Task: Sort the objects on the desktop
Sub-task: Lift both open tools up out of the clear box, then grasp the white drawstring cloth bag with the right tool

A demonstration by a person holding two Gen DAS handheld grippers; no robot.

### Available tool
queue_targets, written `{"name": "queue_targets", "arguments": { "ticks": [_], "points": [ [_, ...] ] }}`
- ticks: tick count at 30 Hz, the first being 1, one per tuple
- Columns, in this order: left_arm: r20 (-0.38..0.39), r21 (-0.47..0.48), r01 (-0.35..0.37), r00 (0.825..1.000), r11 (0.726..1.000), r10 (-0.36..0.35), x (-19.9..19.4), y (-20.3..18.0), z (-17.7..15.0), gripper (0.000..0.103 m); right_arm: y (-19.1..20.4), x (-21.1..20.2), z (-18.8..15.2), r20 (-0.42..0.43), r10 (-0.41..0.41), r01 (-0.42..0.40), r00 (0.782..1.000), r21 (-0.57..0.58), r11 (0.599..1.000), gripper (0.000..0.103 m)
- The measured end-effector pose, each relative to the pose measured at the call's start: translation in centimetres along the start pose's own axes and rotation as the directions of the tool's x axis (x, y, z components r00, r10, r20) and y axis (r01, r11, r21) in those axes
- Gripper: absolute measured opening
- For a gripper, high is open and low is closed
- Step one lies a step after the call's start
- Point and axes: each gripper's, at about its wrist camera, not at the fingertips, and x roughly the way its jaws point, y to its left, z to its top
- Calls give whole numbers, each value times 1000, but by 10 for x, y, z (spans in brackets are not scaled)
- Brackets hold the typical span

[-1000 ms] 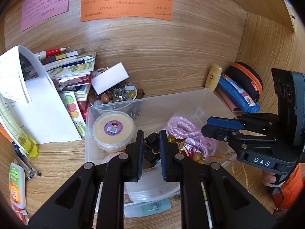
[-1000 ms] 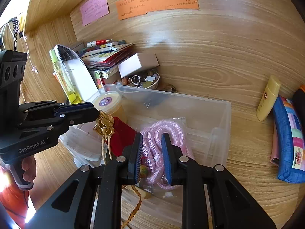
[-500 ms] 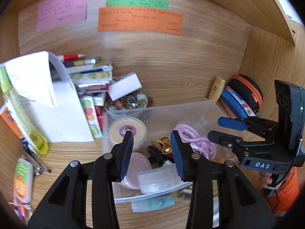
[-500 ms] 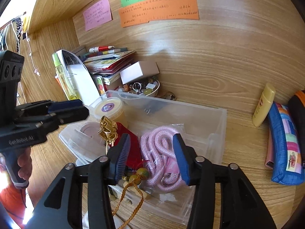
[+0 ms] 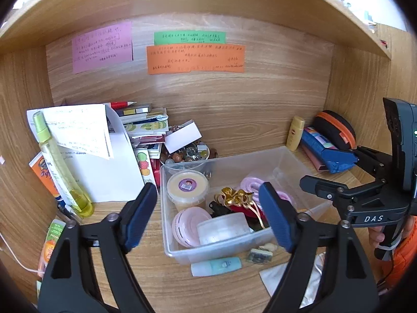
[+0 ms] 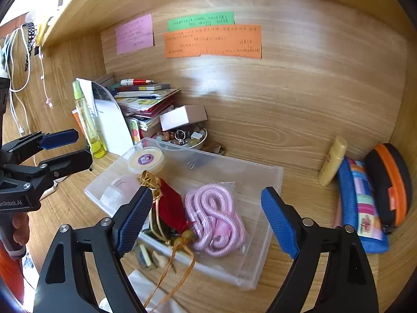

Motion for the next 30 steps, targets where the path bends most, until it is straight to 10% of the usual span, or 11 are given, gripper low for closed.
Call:
{"name": "queue_targets", "arguments": {
  "ticks": [14, 30],
  "points": [
    [-7, -48, 2, 1000, 999, -2, -41, 2, -37, 97, 16, -59, -32, 36, -23, 23, 999, 9, 1000, 102],
    [-147, -72, 3, 989, 997, -13, -26, -1, -93, 97, 52, -37, -104, -143, 83, -79, 986, 36, 996, 102]
  ]
}}
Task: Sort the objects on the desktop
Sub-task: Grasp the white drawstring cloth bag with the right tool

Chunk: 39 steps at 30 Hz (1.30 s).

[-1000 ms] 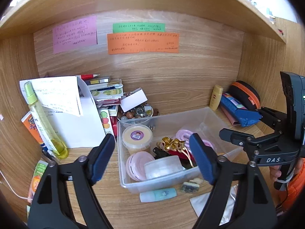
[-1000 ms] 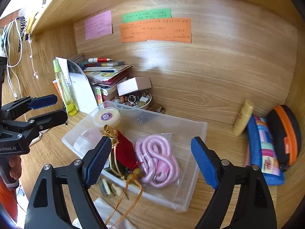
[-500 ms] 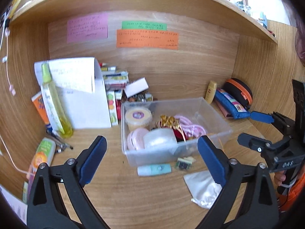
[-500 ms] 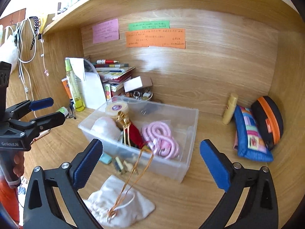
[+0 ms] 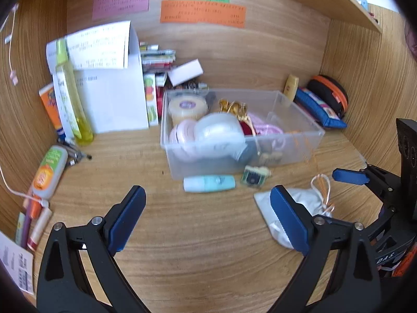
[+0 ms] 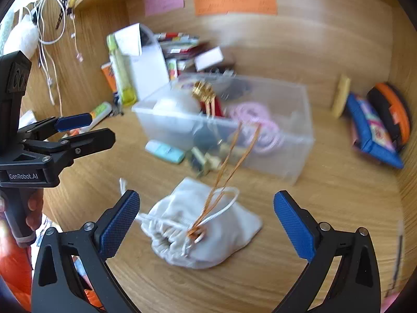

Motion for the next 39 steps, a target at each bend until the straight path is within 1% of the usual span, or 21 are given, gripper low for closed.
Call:
{"name": "queue_targets", "arguments": {
  "ticks": [3, 8, 12, 18, 21, 23, 25, 26, 27, 29, 31, 32, 33, 34, 36, 39],
  "points": [
    [-30, -33, 14, 999, 999, -15, 8, 5, -9, 97, 5, 12, -6, -39, 17, -18, 999, -7, 1000, 102],
    [-86, -72, 23, 996, 997, -29, 24, 12, -20, 97, 13, 30, -12, -94, 15, -18, 995, -31, 999, 102],
    [-116, -85, 18, 993, 996, -28, 33, 14, -25, 97, 11, 42, -17, -135, 37, -39, 990, -8, 999, 102],
    [-134, -76, 1, 991, 997, -11, 43, 13, -25, 97, 14, 49, -16, -163, -6, 3, 987, -19, 1000, 102],
    [-139, -68, -3, 990, 998, -6, 46, 12, -24, 97, 22, 51, -18, -175, -47, 34, 983, -78, 996, 101],
    [-141, -67, -9, 990, 998, -1, 50, 13, -23, 97, 27, 52, -20, -173, -83, 63, 981, -117, 991, 97],
    [-149, -68, -10, 989, 998, -1, 54, 12, -22, 97, 31, 51, -22, -164, -110, 84, 980, -158, 984, 89],
    [-154, -67, -12, 988, 998, 1, 56, 12, -21, 97, 32, 50, -23, -158, -113, 86, 981, -169, 982, 86],
    [-159, -66, -13, 987, 998, 3, 58, 12, -20, 97, 32, 50, -23, -154, -111, 84, 982, -173, 981, 80],
    [-167, -58, -13, 986, 998, 4, 63, 10, -19, 97, 30, 48, -22, -145, -113, 86, 983, -177, 980, 74],
    [-171, -44, -21, 985, 999, 13, 68, 7, -17, 97, 25, 45, -21, -140, -104, 80, 985, -165, 983, 65],
    [-175, -36, -23, 984, 999, 17, 70, 6, -15, 97, 22, 44, -21, -139, -93, 71, 986, -157, 985, 62],
    [-178, -31, -25, 984, 999, 19, 72, 4, -14, 97, 19, 42, -20, -137, -77, 57, 988, -143, 988, 55],
    [-183, -25, -24, 983, 999, 19, 74, 3, -13, 97, 16, 39, -18, -133, -68, 51, 989, -130, 990, 51],
    [-191, -12, -25, 981, 1000, 22, 79, 0, -10, 97, 9, 37, -14, -129, -38, 25, 991, -98, 995, 48],
    [-206, 2, -49, 977, 999, 48, 89, -4, -5, 97, -3, 32, -11, -112, -27, 20, 993, -62, 998, 41]
  ]
}}
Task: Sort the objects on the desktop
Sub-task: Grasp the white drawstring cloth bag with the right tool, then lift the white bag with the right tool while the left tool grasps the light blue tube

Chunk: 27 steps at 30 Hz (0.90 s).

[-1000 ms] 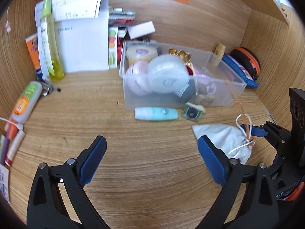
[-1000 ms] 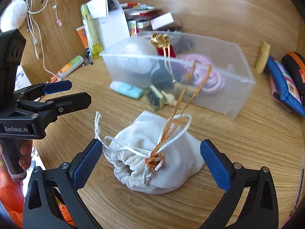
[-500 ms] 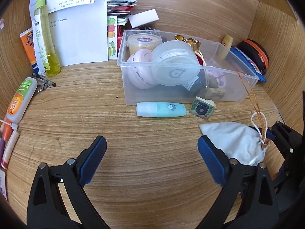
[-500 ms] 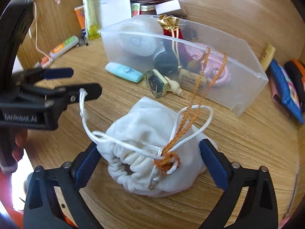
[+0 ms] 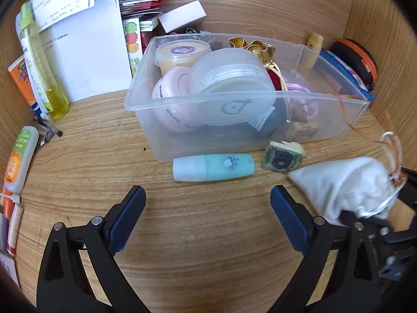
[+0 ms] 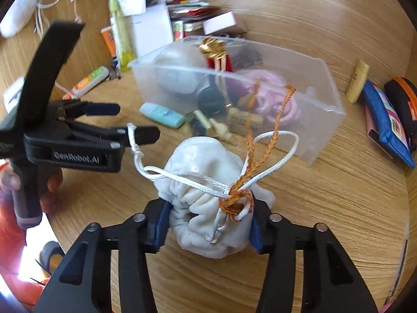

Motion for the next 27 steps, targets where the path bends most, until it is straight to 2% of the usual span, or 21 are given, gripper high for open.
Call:
{"name": "queue_targets", "arguments": {
  "ticks": [8, 17, 19, 24, 27],
  "points": [
    [-37, -55, -26, 999, 998, 24, 18, -2, 8, 97, -29, -19, 4, 47, 3, -7, 999, 67, 998, 38],
    [-22, -41, -126, 992, 991, 126, 23, -12, 12, 97, -44, -38, 13, 104, -7, 0, 995, 68, 998, 36],
    [-12, -26, -131, 991, 991, 131, 22, -15, 10, 94, -47, -38, 16, 112, -7, -2, 994, 79, 997, 36],
    [-3, -30, -86, 996, 996, 86, 22, -18, 11, 74, -55, -38, 16, 117, -4, -8, 993, 106, 994, 36],
    [0, -27, -83, 997, 996, 83, 21, -19, 11, 73, -56, -38, 15, 124, -1, -13, 992, 114, 993, 36]
  ]
}}
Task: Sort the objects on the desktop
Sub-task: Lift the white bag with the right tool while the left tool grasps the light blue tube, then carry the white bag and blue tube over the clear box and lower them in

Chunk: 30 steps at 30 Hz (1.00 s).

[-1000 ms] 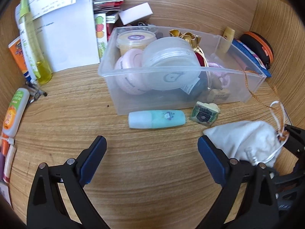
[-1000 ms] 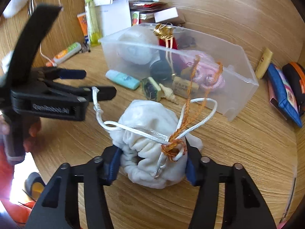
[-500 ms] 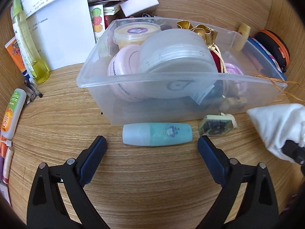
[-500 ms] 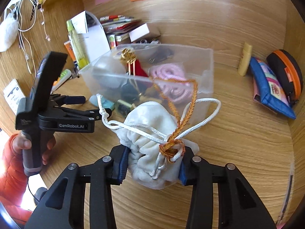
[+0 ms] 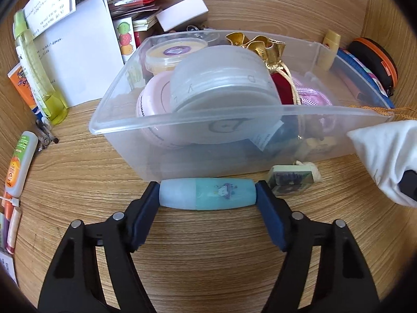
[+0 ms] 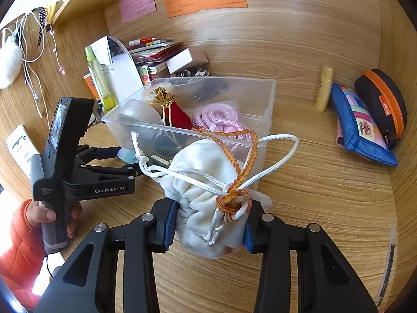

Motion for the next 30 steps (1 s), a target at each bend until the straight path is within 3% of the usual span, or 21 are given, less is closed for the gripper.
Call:
{"name": "queue_targets", "arguments": {
  "ticks": [12, 30],
  "points": [
    [34, 2, -7, 999, 1000, 6, -17, 1, -10, 73, 0, -10, 4, 35, 1, -1, 999, -3, 1000, 36],
    [240, -6, 76, 968, 997, -72, -95, 8, 7, 73, 6, -14, 34, 100, 90, -96, 991, 62, 993, 36]
  ]
}}
